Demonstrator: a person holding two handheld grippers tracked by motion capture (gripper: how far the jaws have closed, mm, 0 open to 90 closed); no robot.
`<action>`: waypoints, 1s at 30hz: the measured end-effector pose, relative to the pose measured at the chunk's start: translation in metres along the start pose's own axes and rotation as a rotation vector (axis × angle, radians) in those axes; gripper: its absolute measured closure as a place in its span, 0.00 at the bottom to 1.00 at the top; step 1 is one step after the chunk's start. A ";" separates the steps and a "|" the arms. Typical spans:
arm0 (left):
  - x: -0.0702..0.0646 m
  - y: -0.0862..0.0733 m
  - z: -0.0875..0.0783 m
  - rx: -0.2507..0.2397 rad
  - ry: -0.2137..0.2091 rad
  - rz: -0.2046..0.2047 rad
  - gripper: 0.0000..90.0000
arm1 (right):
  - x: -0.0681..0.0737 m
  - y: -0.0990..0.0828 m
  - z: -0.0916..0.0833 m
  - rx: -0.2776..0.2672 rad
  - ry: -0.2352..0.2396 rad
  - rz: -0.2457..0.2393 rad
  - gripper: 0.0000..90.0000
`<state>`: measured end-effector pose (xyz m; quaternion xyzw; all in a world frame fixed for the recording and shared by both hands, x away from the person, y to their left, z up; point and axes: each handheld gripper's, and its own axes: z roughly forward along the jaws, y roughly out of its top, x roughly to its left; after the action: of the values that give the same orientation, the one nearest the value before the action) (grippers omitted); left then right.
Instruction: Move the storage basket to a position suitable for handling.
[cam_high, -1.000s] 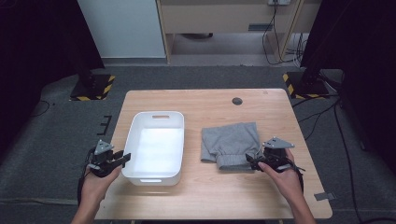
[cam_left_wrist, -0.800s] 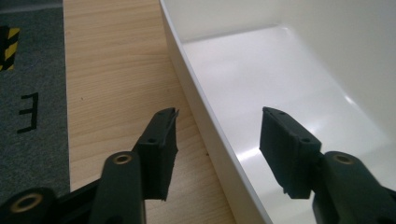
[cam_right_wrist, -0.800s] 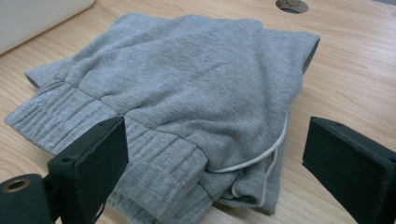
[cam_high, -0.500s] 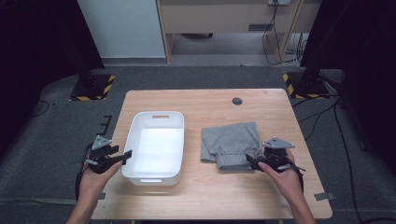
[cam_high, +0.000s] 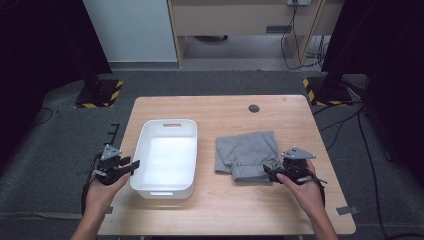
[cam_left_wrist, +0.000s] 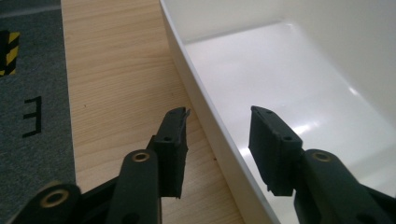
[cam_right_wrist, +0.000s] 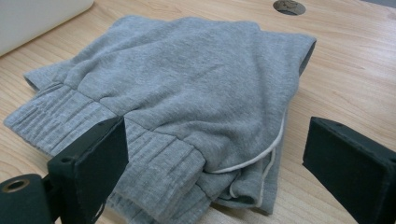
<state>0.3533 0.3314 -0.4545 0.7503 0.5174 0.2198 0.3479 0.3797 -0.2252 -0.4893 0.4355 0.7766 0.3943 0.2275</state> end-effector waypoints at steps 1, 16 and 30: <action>0.000 0.000 0.000 0.000 0.000 0.000 0.65 | 0.000 0.000 0.000 0.000 0.000 0.000 0.08; 0.000 0.009 -0.004 -0.026 -0.015 -0.013 0.50 | -0.001 0.002 0.000 -0.011 -0.010 0.004 0.06; -0.034 0.046 -0.005 -0.060 -0.105 0.012 0.28 | -0.009 0.018 0.008 0.037 -0.002 0.020 0.06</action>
<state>0.3660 0.2915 -0.4157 0.7532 0.4871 0.1977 0.3955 0.3990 -0.2238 -0.4799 0.4477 0.7793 0.3815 0.2162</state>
